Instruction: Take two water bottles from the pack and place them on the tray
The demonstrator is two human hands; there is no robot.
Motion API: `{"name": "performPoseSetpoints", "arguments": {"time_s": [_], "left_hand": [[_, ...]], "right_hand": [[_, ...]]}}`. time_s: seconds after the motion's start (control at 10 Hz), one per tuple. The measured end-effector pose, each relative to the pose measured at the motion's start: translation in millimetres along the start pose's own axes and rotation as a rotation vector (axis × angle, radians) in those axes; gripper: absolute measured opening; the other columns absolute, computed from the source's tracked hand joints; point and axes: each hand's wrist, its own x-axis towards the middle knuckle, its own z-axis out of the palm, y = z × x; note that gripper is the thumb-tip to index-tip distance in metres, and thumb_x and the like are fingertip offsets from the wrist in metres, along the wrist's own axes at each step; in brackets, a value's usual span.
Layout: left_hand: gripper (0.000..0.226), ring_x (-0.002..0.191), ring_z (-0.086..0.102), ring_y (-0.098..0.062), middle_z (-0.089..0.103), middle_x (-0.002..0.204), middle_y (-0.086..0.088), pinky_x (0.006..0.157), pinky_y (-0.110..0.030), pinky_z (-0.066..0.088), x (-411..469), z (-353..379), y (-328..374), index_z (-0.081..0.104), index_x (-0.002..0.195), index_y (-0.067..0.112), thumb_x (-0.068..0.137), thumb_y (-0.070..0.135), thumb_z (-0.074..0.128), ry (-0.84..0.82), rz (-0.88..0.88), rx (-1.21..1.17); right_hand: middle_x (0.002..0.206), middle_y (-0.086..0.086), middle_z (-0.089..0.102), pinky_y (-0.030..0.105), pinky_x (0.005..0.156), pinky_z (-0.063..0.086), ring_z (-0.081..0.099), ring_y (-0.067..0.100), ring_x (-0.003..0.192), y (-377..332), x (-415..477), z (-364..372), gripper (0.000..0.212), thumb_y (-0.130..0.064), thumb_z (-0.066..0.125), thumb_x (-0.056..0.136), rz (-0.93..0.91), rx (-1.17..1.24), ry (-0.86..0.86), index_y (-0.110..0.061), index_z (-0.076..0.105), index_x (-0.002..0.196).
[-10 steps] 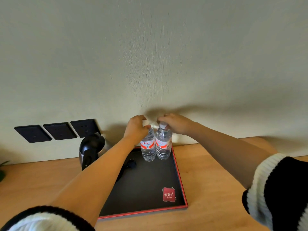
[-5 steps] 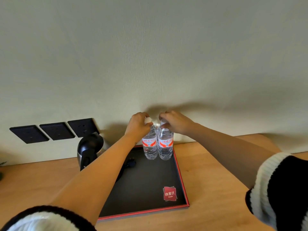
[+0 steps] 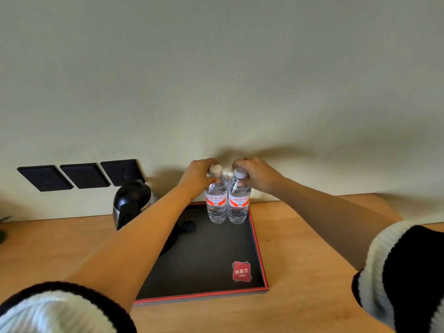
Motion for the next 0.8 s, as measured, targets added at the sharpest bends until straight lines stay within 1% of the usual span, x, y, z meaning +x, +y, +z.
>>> {"name": "performPoseSetpoints", "arguments": {"time_s": [0.2,0.3,0.4,0.5,0.6,0.7,0.8], "left_hand": [[0.028,0.096,0.060,-0.034,0.067,0.104,-0.020,0.082,-0.041,0.050,1,4,2,0.059,0.105,0.006,0.078,0.004,0.067,0.016,-0.018,-0.017],[0.030,0.096,0.059,-0.035,0.066,0.104,-0.021,0.081,-0.039,0.048,2,4,1,0.058,0.106,0.005,0.078,0.005,0.067,0.015,-0.021,-0.021],[0.030,0.095,0.059,-0.034,0.066,0.104,-0.022,0.078,-0.038,0.047,3,2,2,0.057,0.107,0.006,0.078,0.007,0.067,0.000,-0.031,-0.025],[0.031,0.096,0.059,-0.034,0.066,0.105,-0.020,0.080,-0.040,0.048,2,1,2,0.057,0.108,0.008,0.079,0.009,0.067,-0.013,-0.025,-0.025],[0.039,0.104,0.058,-0.034,0.064,0.114,-0.019,0.087,-0.045,0.050,-3,-3,3,0.054,0.118,0.011,0.080,0.012,0.066,-0.058,-0.041,-0.001],[0.051,0.113,0.054,-0.033,0.058,0.126,-0.017,0.093,-0.044,0.047,-10,-5,5,0.046,0.130,0.013,0.083,0.021,0.065,-0.045,-0.022,0.035],[0.052,0.117,0.049,-0.030,0.056,0.127,-0.015,0.091,-0.042,0.045,-21,-13,12,0.043,0.132,0.015,0.086,0.032,0.059,-0.017,0.012,0.184]], "right_hand": [[0.098,0.022,0.065,0.041,0.071,0.046,0.058,0.036,0.088,1,5,0,0.032,0.004,0.070,0.069,0.014,0.012,0.031,-0.002,0.057,0.098],[0.100,0.022,0.064,0.039,0.073,0.045,0.057,0.036,0.090,3,5,3,0.034,0.005,0.070,0.069,0.014,0.028,0.032,-0.002,0.057,0.100],[0.107,0.022,0.061,0.041,0.077,0.046,0.056,0.037,0.095,3,5,3,0.038,0.004,0.068,0.072,0.025,0.026,0.017,-0.004,0.056,0.106],[0.118,0.020,0.057,0.043,0.081,0.048,0.055,0.037,0.100,3,3,4,0.047,-0.003,0.068,0.075,0.058,0.007,-0.025,-0.009,0.049,0.118],[0.133,0.016,0.051,0.045,0.088,0.048,0.052,0.035,0.113,-2,-5,2,0.063,-0.017,0.068,0.079,0.084,-0.041,-0.033,-0.015,0.035,0.133],[0.136,0.017,0.048,0.045,0.092,0.045,0.048,0.035,0.118,-9,-12,-3,0.064,-0.026,0.063,0.083,0.070,-0.105,0.039,-0.013,0.030,0.136],[0.137,0.017,0.047,0.045,0.095,0.042,0.045,0.035,0.121,-20,-20,-12,0.059,-0.030,0.058,0.085,0.094,-0.185,0.091,-0.012,0.031,0.135]]}}
